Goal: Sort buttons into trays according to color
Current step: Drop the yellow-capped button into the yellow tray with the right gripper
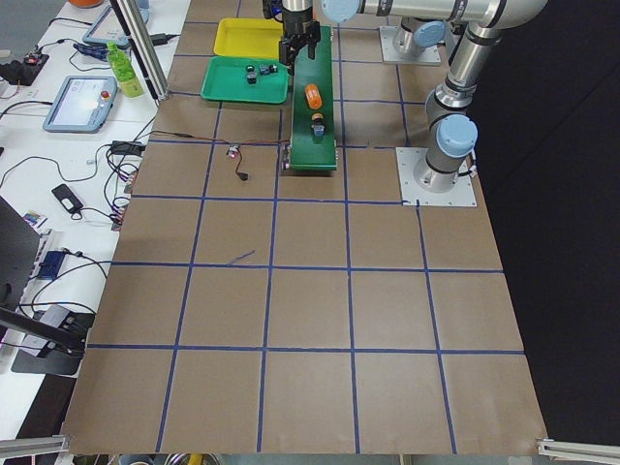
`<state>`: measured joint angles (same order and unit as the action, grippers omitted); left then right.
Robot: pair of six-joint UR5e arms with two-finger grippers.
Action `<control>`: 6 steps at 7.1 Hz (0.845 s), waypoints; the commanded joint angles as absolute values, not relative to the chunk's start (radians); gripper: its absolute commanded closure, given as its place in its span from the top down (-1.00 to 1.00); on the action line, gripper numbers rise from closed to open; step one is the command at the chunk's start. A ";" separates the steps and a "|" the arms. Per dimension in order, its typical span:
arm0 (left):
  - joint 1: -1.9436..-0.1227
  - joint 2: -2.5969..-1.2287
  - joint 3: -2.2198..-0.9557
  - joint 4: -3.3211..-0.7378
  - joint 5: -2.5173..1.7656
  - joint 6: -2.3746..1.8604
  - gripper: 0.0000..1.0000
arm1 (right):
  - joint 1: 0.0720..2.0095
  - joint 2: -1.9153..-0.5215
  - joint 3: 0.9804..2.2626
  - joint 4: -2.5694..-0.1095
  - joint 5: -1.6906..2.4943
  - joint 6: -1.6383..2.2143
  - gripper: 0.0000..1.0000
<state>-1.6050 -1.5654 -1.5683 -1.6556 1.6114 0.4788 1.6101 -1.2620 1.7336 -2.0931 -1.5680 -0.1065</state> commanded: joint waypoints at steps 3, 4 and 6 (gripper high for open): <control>-1.572 -1.554 -1.580 -1.664 1.603 0.106 1.00 | 1.431 -0.974 1.414 -1.999 -1.566 -0.432 -0.26; -1.540 -1.554 -1.568 -1.666 1.597 0.106 1.00 | 1.433 -0.968 1.416 -2.006 -1.560 -0.431 0.99; -1.539 -1.542 -1.572 -1.667 1.603 0.104 1.00 | 1.439 -0.977 1.416 -1.999 -1.566 -0.417 1.00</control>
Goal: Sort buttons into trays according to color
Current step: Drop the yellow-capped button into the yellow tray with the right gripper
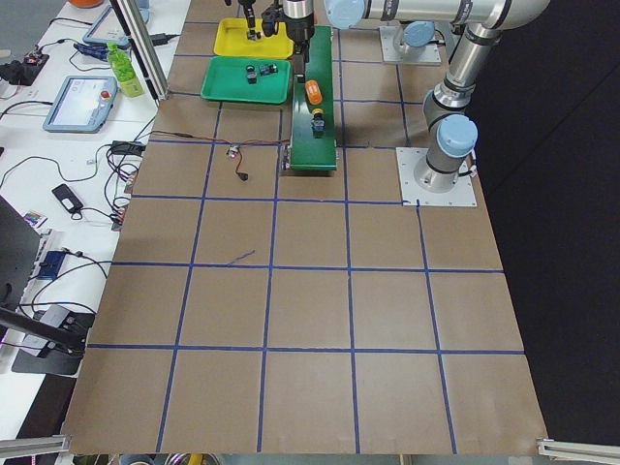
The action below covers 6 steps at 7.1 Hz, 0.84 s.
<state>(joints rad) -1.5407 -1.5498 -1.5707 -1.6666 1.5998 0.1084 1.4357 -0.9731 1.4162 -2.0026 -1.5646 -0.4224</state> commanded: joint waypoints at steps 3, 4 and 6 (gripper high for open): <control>-1.539 -1.539 -1.548 -1.672 1.597 0.104 1.00 | 1.454 -1.082 1.427 -1.819 -1.554 -0.382 1.00; -1.536 -1.545 -1.525 -1.701 1.595 0.100 1.00 | 1.475 -1.130 1.449 -1.787 -1.555 -0.379 1.00; -1.529 -1.583 -1.481 -1.721 1.597 0.034 1.00 | 1.488 -1.260 1.591 -1.787 -1.551 -0.354 1.00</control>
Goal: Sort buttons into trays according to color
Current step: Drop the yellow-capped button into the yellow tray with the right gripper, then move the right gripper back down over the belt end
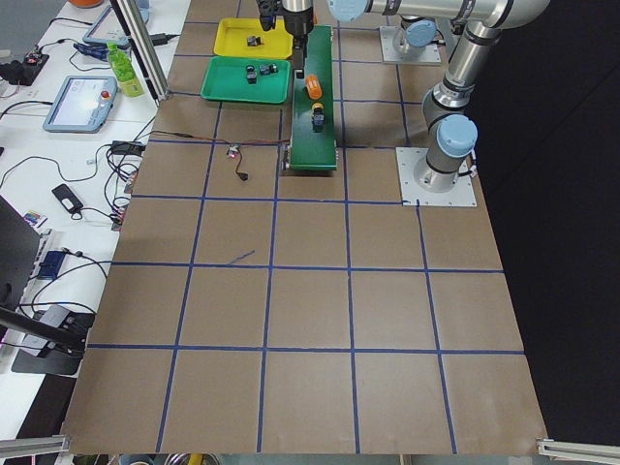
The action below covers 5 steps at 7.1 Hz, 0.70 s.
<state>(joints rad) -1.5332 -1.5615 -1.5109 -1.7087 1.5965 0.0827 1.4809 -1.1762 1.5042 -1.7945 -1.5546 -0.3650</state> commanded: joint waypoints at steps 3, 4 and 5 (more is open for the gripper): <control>-1.522 -1.592 -1.459 -1.738 1.597 0.034 1.00 | 1.489 -1.484 1.936 -1.932 -1.554 -0.351 1.00; -1.522 -1.597 -1.459 -1.738 1.585 0.032 1.00 | 1.488 -1.533 2.057 -2.028 -1.555 -0.348 1.00; -1.522 -1.598 -1.456 -1.738 1.562 0.031 1.00 | 1.489 -1.572 2.139 -2.087 -1.551 -0.339 1.00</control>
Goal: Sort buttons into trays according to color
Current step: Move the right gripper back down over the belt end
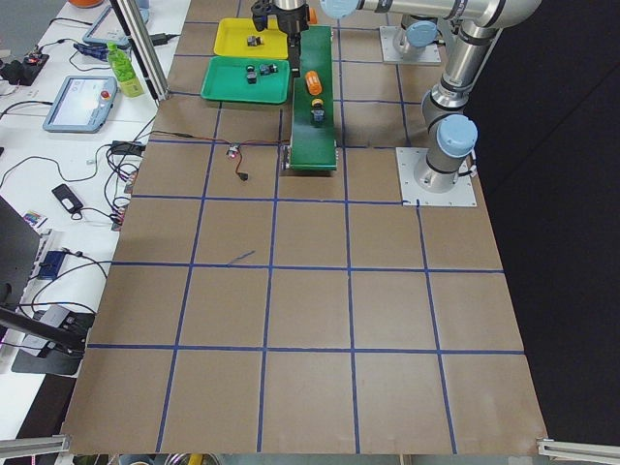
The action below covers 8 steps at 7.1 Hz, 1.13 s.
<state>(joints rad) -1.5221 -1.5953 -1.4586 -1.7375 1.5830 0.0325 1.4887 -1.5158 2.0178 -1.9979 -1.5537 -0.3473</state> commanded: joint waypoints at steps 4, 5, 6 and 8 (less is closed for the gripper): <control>-1.522 -1.589 -1.462 -1.743 1.562 0.031 1.00 | 1.566 -1.572 2.149 -2.164 -1.545 -0.351 1.00; -1.519 -1.592 -1.450 -1.747 1.560 0.031 1.00 | 1.584 -1.574 2.154 -2.164 -1.545 -0.458 1.00; -1.520 -1.601 -1.451 -1.746 1.557 0.026 1.00 | 1.586 -1.569 2.154 -2.164 -1.542 -0.556 1.00; -1.522 -1.598 -1.451 -1.747 1.559 0.023 1.00 | 1.586 -1.572 2.154 -2.163 -1.435 -0.846 1.00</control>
<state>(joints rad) -1.5209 -1.5987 -1.4509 -1.7460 1.5585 0.0252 1.5846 -1.5730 2.1528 -2.1635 -1.5040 -0.6515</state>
